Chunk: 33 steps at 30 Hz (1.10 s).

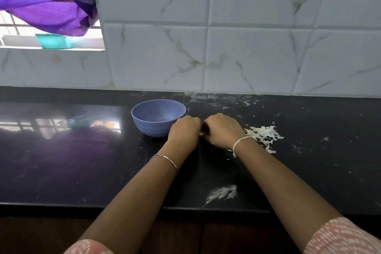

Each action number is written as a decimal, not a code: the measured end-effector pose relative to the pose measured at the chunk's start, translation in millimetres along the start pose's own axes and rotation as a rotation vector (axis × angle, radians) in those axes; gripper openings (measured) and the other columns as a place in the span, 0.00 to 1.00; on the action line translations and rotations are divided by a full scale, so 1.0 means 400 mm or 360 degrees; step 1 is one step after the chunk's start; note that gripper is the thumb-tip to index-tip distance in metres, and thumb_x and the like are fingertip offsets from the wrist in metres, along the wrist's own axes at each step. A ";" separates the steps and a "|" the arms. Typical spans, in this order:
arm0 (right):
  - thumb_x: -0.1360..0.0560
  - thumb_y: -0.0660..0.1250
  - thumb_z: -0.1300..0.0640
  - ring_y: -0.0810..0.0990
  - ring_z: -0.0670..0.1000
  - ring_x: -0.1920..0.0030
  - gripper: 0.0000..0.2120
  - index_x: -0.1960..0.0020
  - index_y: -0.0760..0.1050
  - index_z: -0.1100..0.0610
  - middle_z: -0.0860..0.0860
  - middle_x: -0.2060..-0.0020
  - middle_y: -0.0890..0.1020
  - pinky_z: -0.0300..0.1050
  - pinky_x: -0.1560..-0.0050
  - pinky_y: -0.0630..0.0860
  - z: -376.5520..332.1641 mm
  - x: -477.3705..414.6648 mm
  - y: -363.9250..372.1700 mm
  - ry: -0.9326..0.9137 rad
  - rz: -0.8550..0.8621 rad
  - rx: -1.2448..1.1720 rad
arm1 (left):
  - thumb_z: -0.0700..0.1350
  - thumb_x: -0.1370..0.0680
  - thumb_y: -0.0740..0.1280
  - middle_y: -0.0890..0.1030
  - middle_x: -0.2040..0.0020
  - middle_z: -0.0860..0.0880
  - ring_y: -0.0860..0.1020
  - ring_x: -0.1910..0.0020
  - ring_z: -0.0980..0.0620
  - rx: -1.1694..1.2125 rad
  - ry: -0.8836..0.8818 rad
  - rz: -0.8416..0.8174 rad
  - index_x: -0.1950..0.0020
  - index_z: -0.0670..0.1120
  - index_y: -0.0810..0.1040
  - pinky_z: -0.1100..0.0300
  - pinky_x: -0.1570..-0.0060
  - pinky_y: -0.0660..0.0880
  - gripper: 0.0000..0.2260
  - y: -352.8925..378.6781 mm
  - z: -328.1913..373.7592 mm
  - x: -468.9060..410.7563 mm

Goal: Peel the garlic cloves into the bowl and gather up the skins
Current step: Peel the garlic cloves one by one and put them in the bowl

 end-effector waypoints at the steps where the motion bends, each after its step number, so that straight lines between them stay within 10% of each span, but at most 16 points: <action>1: 0.24 0.63 0.53 0.79 0.59 0.53 0.08 0.54 0.78 0.56 0.55 0.55 0.81 0.45 0.62 0.67 -0.006 -0.004 0.000 0.0009 0.0013 0.0035 | 0.36 0.20 0.60 0.78 0.41 0.42 0.78 0.42 0.42 0.0014 -0.0003 0.0020 0.41 0.42 0.75 0.51 0.48 0.75 0.09 0.002 -0.001 0.001; 12: 0.34 0.73 0.53 0.80 0.52 0.61 0.06 0.57 0.83 0.52 0.50 0.64 0.82 0.39 0.63 0.71 0.023 -0.001 -0.009 0.0200 -0.0180 -0.0453 | 0.38 0.24 0.65 0.82 0.48 0.45 0.79 0.48 0.45 0.0625 -0.0078 0.0060 0.44 0.46 0.79 0.50 0.50 0.78 0.11 0.036 -0.023 -0.002; 22: 0.27 0.71 0.70 0.81 0.48 0.68 0.05 0.54 0.79 0.63 0.58 0.64 0.82 0.37 0.62 0.80 0.116 0.062 -0.056 0.0409 -0.0090 -0.1910 | 0.48 0.31 0.78 0.82 0.56 0.56 0.79 0.60 0.61 0.1300 0.0068 0.0112 0.48 0.48 0.78 0.66 0.60 0.75 0.16 0.035 0.010 -0.005; 33: 0.21 0.63 0.67 0.81 0.48 0.62 0.09 0.42 0.78 0.64 0.56 0.60 0.83 0.39 0.57 0.79 0.121 0.089 -0.053 0.0332 -0.0165 -0.2243 | 0.42 0.21 0.68 0.79 0.63 0.52 0.75 0.77 0.60 0.1686 0.0018 0.0123 0.49 0.43 0.78 0.67 0.77 0.71 0.04 0.027 0.025 -0.005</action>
Point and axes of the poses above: each hand's wrist, its own x-axis away from the middle knuckle, its own y-axis out of the palm, z = x × y, the point moved 1 cm from there along -x, towards the middle knuckle
